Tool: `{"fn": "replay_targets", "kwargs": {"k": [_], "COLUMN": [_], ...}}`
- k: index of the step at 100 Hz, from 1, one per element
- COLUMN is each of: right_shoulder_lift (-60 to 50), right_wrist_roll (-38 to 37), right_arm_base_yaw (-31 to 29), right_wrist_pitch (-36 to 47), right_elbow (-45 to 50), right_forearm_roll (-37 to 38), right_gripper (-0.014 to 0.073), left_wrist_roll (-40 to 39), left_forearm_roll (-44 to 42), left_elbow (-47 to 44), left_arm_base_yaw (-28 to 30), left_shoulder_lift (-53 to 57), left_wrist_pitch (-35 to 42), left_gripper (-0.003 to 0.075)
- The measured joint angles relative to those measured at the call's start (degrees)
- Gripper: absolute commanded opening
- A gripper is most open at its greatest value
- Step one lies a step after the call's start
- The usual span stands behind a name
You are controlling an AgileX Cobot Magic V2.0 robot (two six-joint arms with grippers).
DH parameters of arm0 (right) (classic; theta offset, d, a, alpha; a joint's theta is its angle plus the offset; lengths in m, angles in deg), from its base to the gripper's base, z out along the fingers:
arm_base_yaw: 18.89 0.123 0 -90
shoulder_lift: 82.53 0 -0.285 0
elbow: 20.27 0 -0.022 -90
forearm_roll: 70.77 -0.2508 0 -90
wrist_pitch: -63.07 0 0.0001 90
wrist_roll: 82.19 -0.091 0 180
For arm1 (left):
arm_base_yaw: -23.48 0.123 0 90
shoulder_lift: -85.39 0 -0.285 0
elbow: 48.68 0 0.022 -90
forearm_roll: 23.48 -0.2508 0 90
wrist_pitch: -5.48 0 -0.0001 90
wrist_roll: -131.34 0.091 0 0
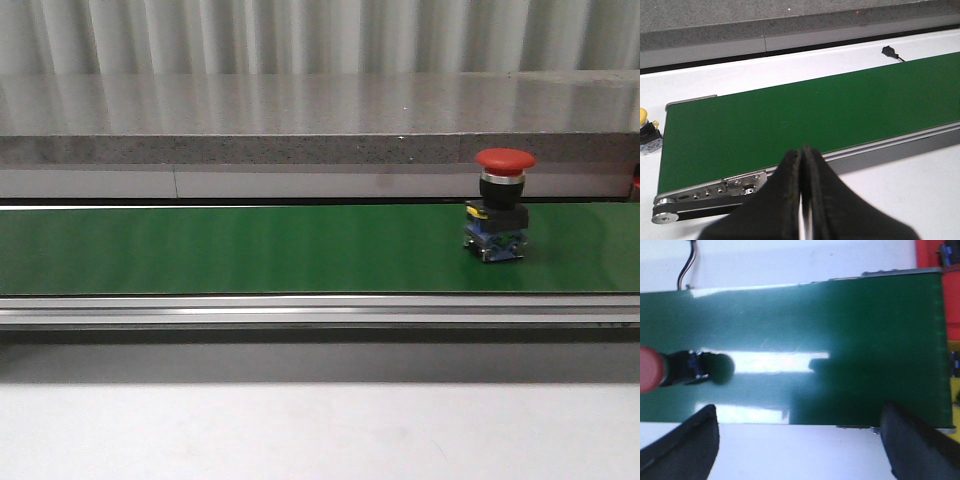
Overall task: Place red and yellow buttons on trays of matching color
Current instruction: 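Lower the right gripper onto the red button on the belt and lift it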
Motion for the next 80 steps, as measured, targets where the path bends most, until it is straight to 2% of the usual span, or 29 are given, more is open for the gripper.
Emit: {"fn": "replay_targets", "kwargs": {"k": [15, 29, 62, 69, 80], "right_shoulder_lift": [5.21, 10.08, 19.34, 21.03, 22.81], "right_wrist_roll": [4.26, 9.0, 14.45, 15.52, 16.16], "right_arm_base_yaw": [5.3, 9.0, 11.61, 11.61, 11.61], "right_wrist_pitch": [-6.78, -9.6, -8.75, -7.81, -7.41], "right_elbow": [-5.84, -9.35, -11.42, -11.45, -11.45], "right_forearm_roll": [0.0, -0.69, -2.59, -2.59, -2.59], "right_gripper": [0.0647, 0.0647, 0.0629, 0.0548, 0.0296], "left_wrist_roll": [0.0, 0.0, 0.0, 0.0, 0.0], "left_forearm_roll": [0.0, 0.0, 0.0, 0.0, 0.0], "left_elbow": [0.0, 0.0, 0.0, 0.0, 0.0], "left_arm_base_yaw": [0.0, 0.0, 0.0, 0.0, 0.0], "left_shoulder_lift": [0.0, 0.0, 0.0, 0.0, 0.0], "left_wrist_pitch": [0.0, 0.0, 0.0, 0.0, 0.0], "left_gripper": [-0.002, -0.002, -0.002, -0.002, -0.002]}}
